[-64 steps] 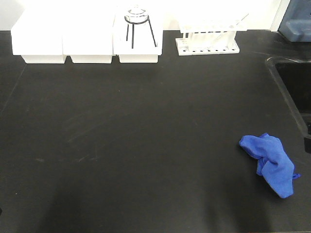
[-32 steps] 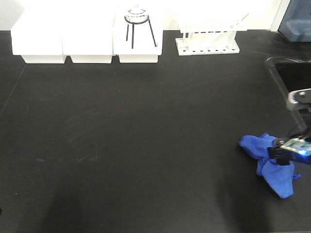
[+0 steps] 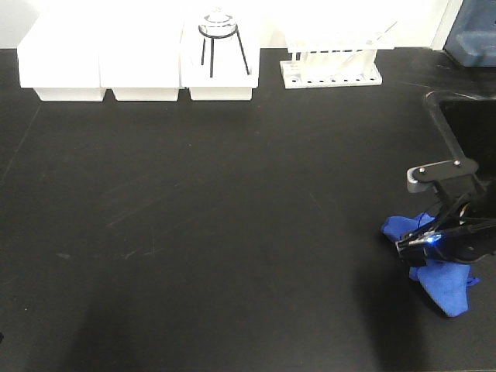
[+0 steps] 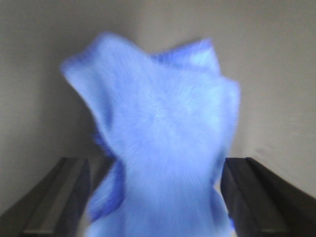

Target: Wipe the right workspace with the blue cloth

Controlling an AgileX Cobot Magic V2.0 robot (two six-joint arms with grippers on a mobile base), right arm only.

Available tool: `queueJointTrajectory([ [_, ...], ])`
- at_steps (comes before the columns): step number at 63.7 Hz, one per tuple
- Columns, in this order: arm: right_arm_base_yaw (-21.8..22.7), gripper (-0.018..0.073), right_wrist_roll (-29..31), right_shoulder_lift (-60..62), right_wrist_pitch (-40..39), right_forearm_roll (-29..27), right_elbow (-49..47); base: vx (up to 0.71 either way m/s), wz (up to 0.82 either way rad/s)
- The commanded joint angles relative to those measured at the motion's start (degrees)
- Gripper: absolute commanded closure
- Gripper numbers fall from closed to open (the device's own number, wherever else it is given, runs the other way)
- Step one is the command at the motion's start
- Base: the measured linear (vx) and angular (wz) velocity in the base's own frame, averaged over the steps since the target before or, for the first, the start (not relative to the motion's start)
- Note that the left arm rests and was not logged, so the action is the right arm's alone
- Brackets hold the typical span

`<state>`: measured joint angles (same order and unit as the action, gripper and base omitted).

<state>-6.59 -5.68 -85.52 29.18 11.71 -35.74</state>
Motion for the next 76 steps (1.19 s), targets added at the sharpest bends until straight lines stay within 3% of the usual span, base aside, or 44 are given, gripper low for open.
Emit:
queueJointTrajectory([
  [1, 0.2, 0.0133, -1.4, 0.5, -2.1, 2.9, -1.4, 0.00, 0.00],
  [11, 0.2, 0.0577, -2.6, 1.8, -2.2, 3.3, -1.4, 0.00, 0.00],
  [27, 0.2, 0.0568, -2.7, 13.8, -5.1, 2.8, -1.4, 0.00, 0.00],
  [46, 0.2, 0.0567, -1.9, 38.5, -8.3, -0.1, -1.2, 0.00, 0.00],
  [64, 0.2, 0.0567, -1.0, 64.7, -8.2, -1.9, 11.4, 0.00, 0.00],
  [70, 0.2, 0.0567, -0.8, 69.5, -14.0, -2.0, 17.6, 0.00, 0.00],
  [76, 0.2, 0.0566, 0.7, 70.4, -25.1, -1.2, 23.2, 0.00, 0.00],
])
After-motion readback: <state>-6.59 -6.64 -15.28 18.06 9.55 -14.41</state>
